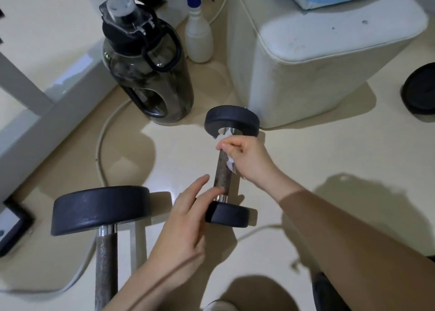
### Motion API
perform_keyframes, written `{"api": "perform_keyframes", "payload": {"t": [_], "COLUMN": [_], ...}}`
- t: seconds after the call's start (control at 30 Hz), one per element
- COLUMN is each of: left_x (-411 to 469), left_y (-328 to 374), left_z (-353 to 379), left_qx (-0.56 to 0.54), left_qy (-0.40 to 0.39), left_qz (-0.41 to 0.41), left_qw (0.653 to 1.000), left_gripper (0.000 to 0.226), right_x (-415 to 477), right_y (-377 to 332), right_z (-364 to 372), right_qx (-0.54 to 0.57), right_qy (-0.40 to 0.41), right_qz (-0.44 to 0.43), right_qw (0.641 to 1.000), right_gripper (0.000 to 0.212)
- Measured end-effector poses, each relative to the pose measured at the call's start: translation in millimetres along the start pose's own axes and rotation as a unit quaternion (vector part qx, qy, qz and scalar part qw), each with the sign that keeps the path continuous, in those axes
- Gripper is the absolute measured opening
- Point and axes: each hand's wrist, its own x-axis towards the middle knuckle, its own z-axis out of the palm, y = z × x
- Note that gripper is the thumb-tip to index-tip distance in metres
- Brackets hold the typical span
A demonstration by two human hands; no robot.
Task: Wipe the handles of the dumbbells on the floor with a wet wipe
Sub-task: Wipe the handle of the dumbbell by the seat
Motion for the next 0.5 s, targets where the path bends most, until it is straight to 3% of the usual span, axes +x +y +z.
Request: {"api": "perform_keyframes", "payload": {"t": [0.03,0.13,0.23,0.27,0.33,0.4,0.43,0.5], "left_x": [1,8,16,16,12,7,6,9], "left_y": [0,-2,-2,-4,-9,-13,-15,-15], "left_z": [-1,-4,-10,-13,-16,-18,-18,-21], "left_qx": [0.020,0.004,-0.012,-0.001,0.038,0.081,0.103,0.133], "left_qy": [0.006,0.053,0.075,0.065,0.052,0.060,0.064,0.068], "left_qz": [0.009,0.011,-0.004,-0.003,0.004,0.001,-0.004,-0.019], "left_qw": [1.000,0.999,0.997,0.998,0.998,0.995,0.993,0.989], "left_gripper": [0.082,0.076,0.081,0.081,0.076,0.063,0.056,0.046], "right_x": [-4,-40,-38,-30,-8,6,4,-13], "right_y": [6,23,13,3,-16,-19,-15,3], "right_z": [6,21,13,10,7,12,17,30], "right_qx": [-0.018,-0.084,-0.034,0.001,0.039,0.067,0.063,-0.004], "right_qy": [-0.005,-0.152,-0.285,-0.275,-0.130,-0.007,-0.001,-0.077], "right_qz": [0.005,0.052,0.074,0.062,0.033,0.027,0.034,0.049], "right_qw": [1.000,0.983,0.955,0.960,0.990,0.997,0.997,0.996], "right_gripper": [0.017,0.027,0.019,0.015,0.018,0.019,0.019,0.016]}}
